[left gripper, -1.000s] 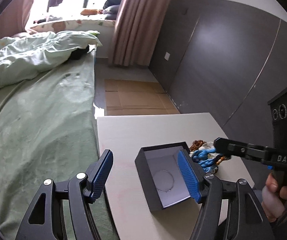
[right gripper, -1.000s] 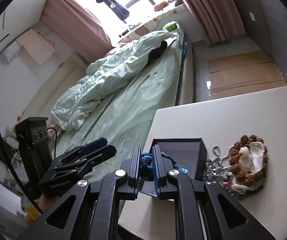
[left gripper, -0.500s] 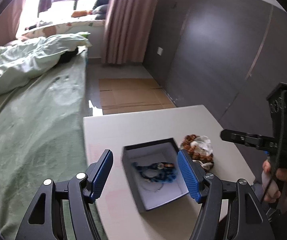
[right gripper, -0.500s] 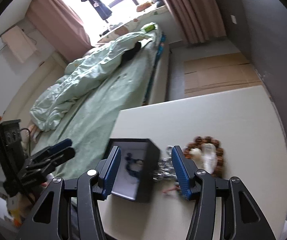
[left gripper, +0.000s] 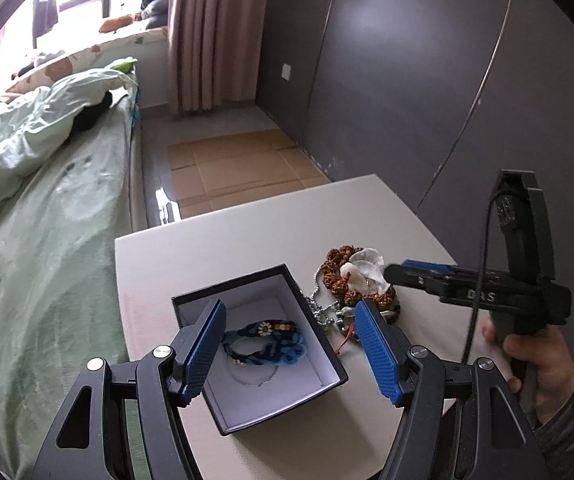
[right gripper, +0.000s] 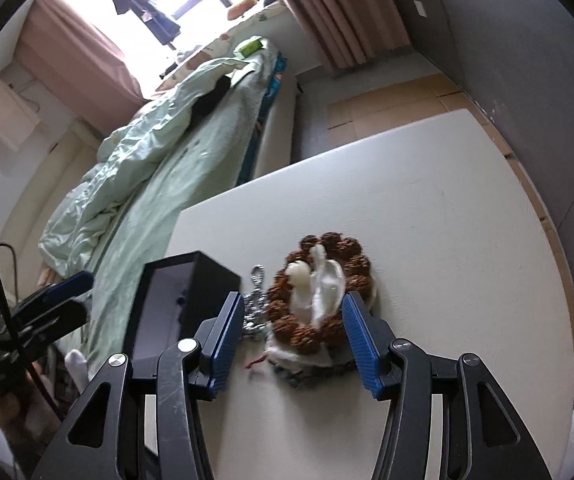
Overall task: Organize jewelry
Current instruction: 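Grasp the white cloth on the brown bead bracelet with the right gripper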
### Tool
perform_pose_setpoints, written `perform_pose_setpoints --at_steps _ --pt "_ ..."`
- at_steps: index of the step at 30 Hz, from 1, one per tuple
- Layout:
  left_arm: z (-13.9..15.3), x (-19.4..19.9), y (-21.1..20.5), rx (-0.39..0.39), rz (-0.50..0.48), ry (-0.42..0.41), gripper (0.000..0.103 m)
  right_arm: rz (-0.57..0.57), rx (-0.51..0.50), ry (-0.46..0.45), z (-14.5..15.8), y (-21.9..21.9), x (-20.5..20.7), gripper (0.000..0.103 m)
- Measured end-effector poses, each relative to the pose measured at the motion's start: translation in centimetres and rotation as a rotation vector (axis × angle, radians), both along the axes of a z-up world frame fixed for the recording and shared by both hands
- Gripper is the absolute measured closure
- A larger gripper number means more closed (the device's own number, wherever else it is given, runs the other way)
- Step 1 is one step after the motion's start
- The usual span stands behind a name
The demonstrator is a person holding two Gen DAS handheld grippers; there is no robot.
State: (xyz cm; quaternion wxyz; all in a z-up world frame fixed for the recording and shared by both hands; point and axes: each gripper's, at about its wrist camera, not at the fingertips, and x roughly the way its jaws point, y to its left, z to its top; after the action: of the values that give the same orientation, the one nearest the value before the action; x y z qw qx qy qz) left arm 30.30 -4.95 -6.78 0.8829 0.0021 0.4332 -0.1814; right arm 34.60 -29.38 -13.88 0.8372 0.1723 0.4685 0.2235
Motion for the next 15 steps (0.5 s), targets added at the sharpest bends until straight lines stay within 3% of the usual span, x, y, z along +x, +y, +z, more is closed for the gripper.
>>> perform_pose_setpoints --at_steps 6,8,9,10,12,15 --pt "-0.4 1.5 -1.0 0.036 0.0 0.038 0.035 -0.007 0.022 -0.014 -0.8 0.4 1.4 0.056" --pt "-0.7 2.0 -1.7 0.052 -0.008 0.047 0.035 0.007 -0.009 -0.01 -1.4 1.0 1.9 0.071" --pt "-0.8 2.3 -2.0 0.056 -0.013 0.054 0.035 0.013 -0.026 0.003 -1.9 1.3 2.1 0.091" --pt "-1.0 2.6 -2.3 0.061 -0.017 0.062 0.035 0.017 -0.052 0.014 -2.3 1.6 2.2 0.1" --pt "-1.4 3.2 -3.1 0.084 -0.024 0.075 0.035 0.019 -0.068 -0.006 -2.0 1.5 2.1 0.1" --pt "-1.9 3.9 -4.1 0.087 -0.042 0.099 0.035 0.009 -0.001 -0.051 -1.0 0.1 1.6 0.101"
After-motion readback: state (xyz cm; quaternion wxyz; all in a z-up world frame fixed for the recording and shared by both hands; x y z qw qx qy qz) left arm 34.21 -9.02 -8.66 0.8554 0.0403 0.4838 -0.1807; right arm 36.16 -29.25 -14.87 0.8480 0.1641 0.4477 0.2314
